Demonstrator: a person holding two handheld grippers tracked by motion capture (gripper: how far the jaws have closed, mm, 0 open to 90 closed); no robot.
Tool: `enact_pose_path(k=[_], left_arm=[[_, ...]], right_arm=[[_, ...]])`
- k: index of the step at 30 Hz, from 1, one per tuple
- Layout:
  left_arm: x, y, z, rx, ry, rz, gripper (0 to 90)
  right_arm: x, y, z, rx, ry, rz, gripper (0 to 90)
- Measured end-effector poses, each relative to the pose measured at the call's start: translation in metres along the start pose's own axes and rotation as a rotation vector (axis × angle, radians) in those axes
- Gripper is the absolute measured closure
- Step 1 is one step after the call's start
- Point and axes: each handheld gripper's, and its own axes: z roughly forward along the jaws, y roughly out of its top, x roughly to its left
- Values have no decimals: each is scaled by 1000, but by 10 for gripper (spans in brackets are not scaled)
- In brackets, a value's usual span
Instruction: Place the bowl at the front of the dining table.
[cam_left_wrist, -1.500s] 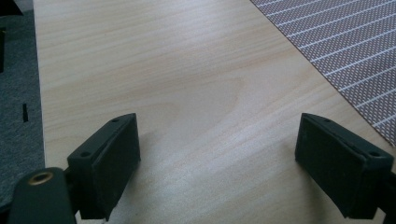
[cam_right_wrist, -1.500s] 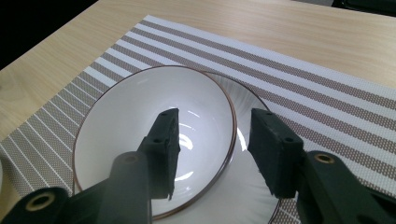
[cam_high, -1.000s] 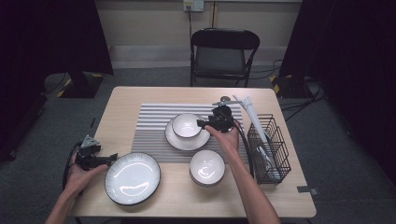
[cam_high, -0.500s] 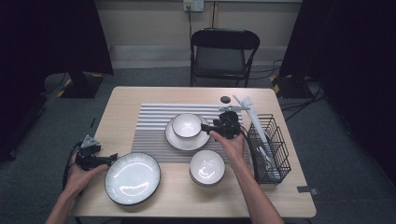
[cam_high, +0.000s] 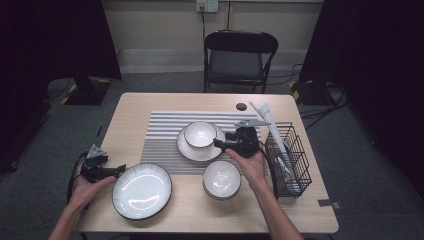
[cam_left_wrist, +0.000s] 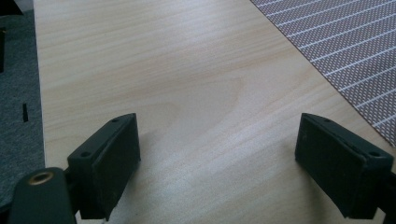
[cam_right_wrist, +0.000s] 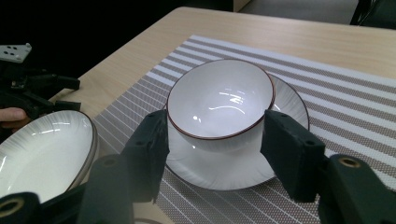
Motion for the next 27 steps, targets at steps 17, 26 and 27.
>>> enact_pose_path(k=[17,26,27], left_arm=[[0,0,0,0,1,-2,138],[0,0,0,-1,0,-3,138],[0,0,0,-1,1,-4,139]], right_arm=[[5,-9,-55,-61,-16,17,462],[-4,-21,-83,-28,-3,76,388],[-5,-22,-87,-34,-6,81,390]])
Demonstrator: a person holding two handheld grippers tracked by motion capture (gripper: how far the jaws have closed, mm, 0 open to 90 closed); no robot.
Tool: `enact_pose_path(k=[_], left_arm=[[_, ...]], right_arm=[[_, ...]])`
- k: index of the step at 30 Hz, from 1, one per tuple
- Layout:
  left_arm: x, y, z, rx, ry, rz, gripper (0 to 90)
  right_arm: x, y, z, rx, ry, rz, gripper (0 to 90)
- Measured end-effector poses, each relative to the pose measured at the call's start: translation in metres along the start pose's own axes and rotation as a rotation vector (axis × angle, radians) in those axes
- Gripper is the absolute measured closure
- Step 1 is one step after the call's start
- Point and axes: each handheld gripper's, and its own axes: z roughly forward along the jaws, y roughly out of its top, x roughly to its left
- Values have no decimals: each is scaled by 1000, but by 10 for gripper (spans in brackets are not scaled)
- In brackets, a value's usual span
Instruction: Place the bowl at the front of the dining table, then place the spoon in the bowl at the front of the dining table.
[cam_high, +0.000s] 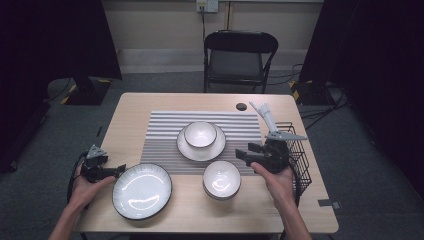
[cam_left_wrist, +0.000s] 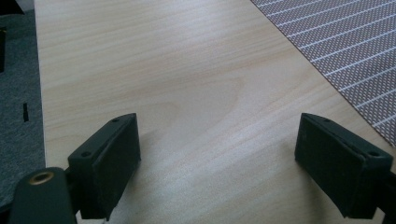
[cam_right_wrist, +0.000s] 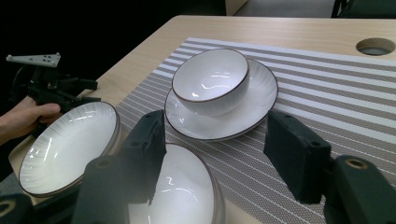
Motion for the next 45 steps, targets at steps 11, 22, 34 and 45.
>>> enact_pose_path(k=[11,22,34,45], left_arm=[[0,0,0,0,-1,1,139],[0,0,0,0,1,-2,139],[0,0,0,0,-1,-1,139],[0,0,0,1,-1,2,138]], right_arm=[[-5,-12,-23,3,-51,-15,381],[-8,-14,-35,-11,-86,-24,410],[-14,-17,-51,4,-100,-21,459],[-29,-22,-71,-12,-118,-8,558]])
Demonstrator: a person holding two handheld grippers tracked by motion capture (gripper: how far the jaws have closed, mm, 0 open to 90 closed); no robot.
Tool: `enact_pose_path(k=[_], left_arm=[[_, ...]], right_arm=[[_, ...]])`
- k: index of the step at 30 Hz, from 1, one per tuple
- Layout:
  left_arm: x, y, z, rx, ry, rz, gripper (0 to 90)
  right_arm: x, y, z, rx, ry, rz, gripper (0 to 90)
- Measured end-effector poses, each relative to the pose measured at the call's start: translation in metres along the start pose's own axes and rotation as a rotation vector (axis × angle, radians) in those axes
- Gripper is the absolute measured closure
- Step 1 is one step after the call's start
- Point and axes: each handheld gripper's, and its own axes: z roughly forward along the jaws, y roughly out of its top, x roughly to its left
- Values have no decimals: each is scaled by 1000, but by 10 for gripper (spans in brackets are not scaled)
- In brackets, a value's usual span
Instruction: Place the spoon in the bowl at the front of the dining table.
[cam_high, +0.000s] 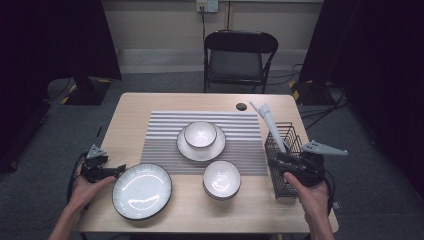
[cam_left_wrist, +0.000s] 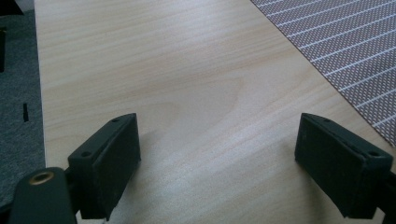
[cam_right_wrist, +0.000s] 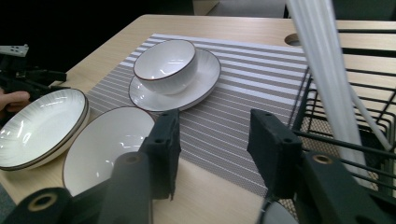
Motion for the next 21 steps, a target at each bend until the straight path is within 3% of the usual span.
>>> enact_pose_path(k=[9,17,21], left_arm=[[0,0,0,0,0,0,138],[0,0,0,0,0,0,138],[0,0,0,0,0,0,139]], right_arm=[[-13,-11,-9,19,-23,18,598],[-17,-18,-12,65,-38,-5,615],[-18,-17,-12,106,-62,-28,671]])
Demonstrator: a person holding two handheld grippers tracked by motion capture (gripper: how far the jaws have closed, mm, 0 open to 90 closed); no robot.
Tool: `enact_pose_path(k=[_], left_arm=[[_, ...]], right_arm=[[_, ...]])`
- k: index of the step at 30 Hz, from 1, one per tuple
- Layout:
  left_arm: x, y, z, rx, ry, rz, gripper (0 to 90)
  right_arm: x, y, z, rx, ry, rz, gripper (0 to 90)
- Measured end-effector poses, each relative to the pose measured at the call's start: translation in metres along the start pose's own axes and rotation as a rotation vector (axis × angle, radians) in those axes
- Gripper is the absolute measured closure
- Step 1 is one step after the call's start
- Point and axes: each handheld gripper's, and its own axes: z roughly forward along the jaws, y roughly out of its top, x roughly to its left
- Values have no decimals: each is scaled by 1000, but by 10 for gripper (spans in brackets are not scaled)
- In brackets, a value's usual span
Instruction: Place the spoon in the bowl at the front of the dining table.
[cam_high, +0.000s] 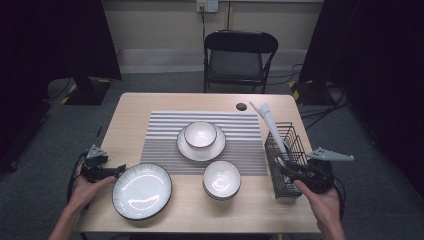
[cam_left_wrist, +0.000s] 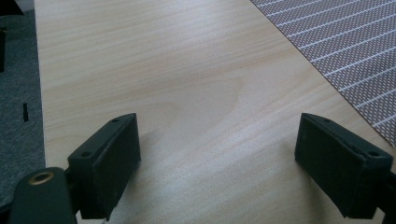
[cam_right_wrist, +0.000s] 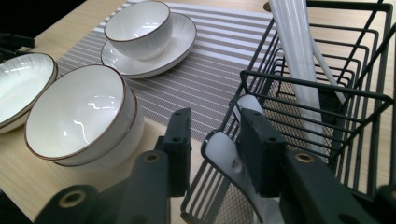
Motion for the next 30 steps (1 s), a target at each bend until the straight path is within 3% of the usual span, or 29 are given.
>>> enact_pose_path(k=[9,20,24,30], left_arm=[[0,0,0,0,0,0,138],[0,0,0,0,0,0,138],[0,0,0,0,0,0,138],[0,0,0,1,0,0,138]], right_arm=[[-10,7,6,12,14,5,719],[-14,10,8,12,32,15,621],[-17,8,2,6,42,11,648],[-21,12,6,47,36,-7,730]])
